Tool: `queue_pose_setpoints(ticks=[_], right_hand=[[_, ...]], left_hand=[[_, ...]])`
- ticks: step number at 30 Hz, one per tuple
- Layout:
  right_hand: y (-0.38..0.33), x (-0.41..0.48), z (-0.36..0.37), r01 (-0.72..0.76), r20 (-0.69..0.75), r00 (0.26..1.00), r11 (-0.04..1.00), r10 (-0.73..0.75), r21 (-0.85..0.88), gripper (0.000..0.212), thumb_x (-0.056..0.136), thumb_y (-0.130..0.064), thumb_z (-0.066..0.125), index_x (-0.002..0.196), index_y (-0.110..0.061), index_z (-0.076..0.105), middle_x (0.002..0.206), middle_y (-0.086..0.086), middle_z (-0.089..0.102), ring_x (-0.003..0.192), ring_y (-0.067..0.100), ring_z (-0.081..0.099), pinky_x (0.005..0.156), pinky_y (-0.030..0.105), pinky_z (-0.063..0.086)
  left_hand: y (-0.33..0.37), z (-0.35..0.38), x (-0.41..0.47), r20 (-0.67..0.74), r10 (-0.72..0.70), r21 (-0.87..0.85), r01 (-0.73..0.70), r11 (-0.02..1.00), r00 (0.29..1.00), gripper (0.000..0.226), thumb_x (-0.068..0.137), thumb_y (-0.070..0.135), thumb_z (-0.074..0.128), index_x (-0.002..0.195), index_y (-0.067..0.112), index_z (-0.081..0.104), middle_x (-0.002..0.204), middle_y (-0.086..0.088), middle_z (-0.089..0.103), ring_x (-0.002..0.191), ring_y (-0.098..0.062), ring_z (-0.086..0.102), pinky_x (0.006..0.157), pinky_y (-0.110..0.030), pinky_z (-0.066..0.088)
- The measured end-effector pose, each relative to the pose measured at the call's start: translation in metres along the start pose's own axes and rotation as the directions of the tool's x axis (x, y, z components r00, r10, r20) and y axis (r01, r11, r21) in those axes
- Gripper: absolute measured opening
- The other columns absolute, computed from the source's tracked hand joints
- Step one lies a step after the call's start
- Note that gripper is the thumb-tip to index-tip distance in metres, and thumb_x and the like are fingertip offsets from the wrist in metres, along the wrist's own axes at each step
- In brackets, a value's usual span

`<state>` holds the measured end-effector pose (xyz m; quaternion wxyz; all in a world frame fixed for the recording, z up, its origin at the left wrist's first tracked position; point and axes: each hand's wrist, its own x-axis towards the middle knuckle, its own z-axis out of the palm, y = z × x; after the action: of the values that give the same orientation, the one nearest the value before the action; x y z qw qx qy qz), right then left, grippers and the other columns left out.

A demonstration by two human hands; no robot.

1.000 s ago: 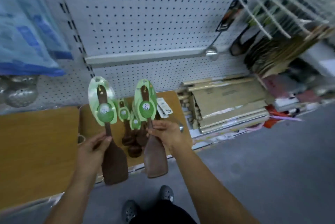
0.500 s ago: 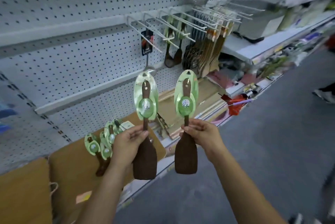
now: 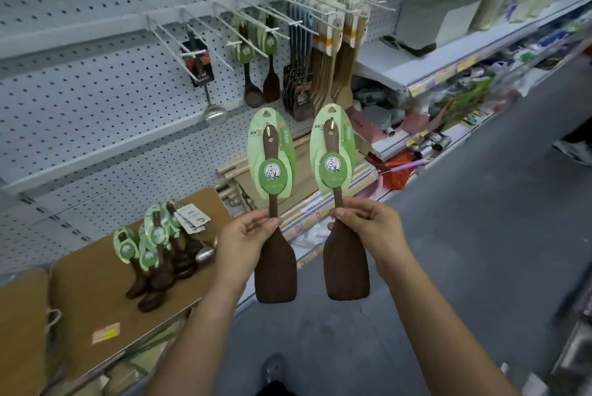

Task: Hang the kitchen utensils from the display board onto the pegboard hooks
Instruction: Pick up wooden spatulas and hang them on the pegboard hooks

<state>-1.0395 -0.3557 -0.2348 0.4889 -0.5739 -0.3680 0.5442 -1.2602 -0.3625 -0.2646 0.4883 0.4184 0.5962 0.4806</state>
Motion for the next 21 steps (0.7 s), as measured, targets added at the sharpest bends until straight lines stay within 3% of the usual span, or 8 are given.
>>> queue_pose_setpoints(ticks=[3,8,12,14,18,21], right_hand=[[-0.002,0.018,0.003,0.013,0.025,1.0,0.999,-0.012,-0.035,0.02,0.082,-0.005,0.077,0.1,-0.011,0.072,0.091,0.013,0.078,0.089,0.033,0.075,0.087,0.044,0.059],[-0.012,0.049,0.004,0.017,0.057,0.998,0.998,-0.014,-0.055,0.021,0.086,0.0,0.071,0.107,-0.006,0.069,0.089,0.014,0.078,0.078,0.029,0.076,0.073,0.032,0.062],[-0.019,0.07,0.011,0.002,0.055,0.998,0.998,0.001,-0.057,0.018,0.088,0.0,0.07,0.101,-0.012,0.07,0.09,0.015,0.077,0.083,0.031,0.076,0.079,0.038,0.061],[-0.022,0.08,0.018,-0.016,0.068,0.998,0.998,0.02,-0.059,0.019,0.087,-0.001,0.07,0.103,-0.012,0.069,0.09,0.015,0.078,0.086,0.031,0.076,0.08,0.038,0.061],[-0.029,0.096,0.019,-0.023,0.107,0.994,0.998,0.03,-0.062,0.021,0.087,0.001,0.07,0.105,-0.01,0.069,0.088,0.013,0.078,0.082,0.028,0.076,0.068,0.029,0.06],[-0.036,0.109,0.011,0.008,0.128,0.992,0.997,0.001,-0.072,0.022,0.087,0.001,0.07,0.105,-0.011,0.07,0.088,0.013,0.078,0.08,0.03,0.076,0.072,0.034,0.062]], left_hand=[[0.007,0.005,0.014,-0.026,0.019,-0.04,-0.02,0.999,0.999,0.022,0.082,0.012,0.076,0.102,0.022,0.073,0.093,0.0,0.077,0.09,-0.007,0.072,0.076,-0.015,0.053],[0.012,0.016,0.047,-0.057,0.033,-0.034,-0.035,0.999,0.998,0.023,0.082,0.012,0.076,0.101,0.025,0.072,0.091,0.003,0.076,0.086,-0.004,0.071,0.071,-0.011,0.052],[0.01,0.025,0.064,-0.08,0.004,-0.031,-0.007,0.999,0.997,0.024,0.082,0.013,0.076,0.105,0.019,0.072,0.093,0.003,0.075,0.087,-0.005,0.069,0.067,-0.006,0.049],[0.011,0.028,0.071,-0.093,0.005,-0.007,-0.005,1.0,0.996,0.024,0.082,0.016,0.077,0.105,0.02,0.073,0.093,0.004,0.075,0.089,-0.005,0.069,0.066,-0.006,0.049],[0.014,0.033,0.082,-0.128,-0.018,-0.027,0.015,1.0,0.992,0.024,0.081,0.015,0.077,0.104,0.021,0.073,0.093,0.002,0.076,0.088,-0.005,0.07,0.067,-0.008,0.05],[0.019,0.039,0.089,-0.149,0.005,-0.011,-0.007,1.0,0.989,0.024,0.081,0.015,0.077,0.105,0.019,0.074,0.093,0.002,0.076,0.09,-0.009,0.07,0.072,-0.011,0.051]])
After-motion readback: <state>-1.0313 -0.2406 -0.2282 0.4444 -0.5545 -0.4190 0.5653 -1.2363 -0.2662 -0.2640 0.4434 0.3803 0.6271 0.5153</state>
